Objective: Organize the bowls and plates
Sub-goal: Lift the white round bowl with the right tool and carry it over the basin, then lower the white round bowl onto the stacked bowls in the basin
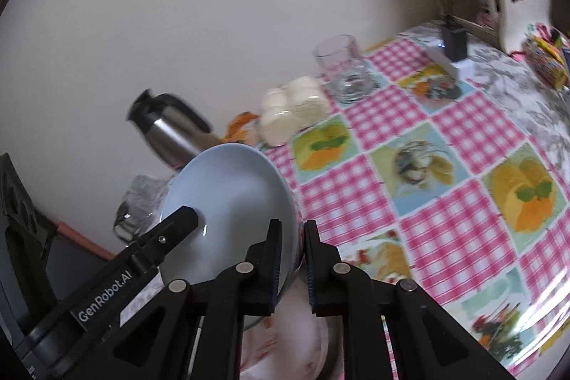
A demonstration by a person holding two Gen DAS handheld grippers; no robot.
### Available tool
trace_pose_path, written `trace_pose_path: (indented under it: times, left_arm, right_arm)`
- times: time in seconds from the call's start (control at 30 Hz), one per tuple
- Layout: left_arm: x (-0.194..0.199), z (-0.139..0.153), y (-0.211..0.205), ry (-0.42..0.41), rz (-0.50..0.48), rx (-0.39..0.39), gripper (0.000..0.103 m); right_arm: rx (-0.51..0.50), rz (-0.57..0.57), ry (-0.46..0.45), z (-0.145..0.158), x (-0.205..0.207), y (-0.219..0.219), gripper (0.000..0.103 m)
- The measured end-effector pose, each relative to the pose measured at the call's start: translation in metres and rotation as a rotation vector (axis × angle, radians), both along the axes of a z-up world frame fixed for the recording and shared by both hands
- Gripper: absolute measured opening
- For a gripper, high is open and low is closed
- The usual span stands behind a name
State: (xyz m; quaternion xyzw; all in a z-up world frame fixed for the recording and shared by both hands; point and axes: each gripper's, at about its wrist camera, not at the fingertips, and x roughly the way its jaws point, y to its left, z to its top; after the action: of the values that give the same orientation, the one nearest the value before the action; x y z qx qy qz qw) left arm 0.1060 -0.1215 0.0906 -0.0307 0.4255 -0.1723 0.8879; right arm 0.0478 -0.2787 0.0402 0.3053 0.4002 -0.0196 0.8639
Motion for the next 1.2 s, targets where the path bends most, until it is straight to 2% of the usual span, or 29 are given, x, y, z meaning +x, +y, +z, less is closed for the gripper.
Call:
trace_pose_path:
  times: [0.1, 0.37, 0.83, 1.2]
  left_arm:
    - [-0.009, 0.003, 0.025, -0.001, 0.025, -0.029, 0.019]
    - [-0.021, -0.001, 0.069, 0.017, 0.091, -0.068, 0.019]
    - [-0.032, -0.023, 0.098, 0.097, 0.148, -0.08, 0.019]
    - [-0.026, -0.039, 0.108, 0.148, 0.183, -0.076, 0.019]
  right_arm:
    - [0.018, 0.035, -0.01, 0.002, -0.002, 0.016, 0.014]
    - [-0.036, 0.124, -0.008, 0.008, -0.005, 0.059, 0.014]
    - [-0.099, 0.215, 0.077, -0.007, -0.007, 0.094, 0.016]
    - [-0.132, 0.27, 0.155, -0.025, -0.003, 0.109, 0.016]
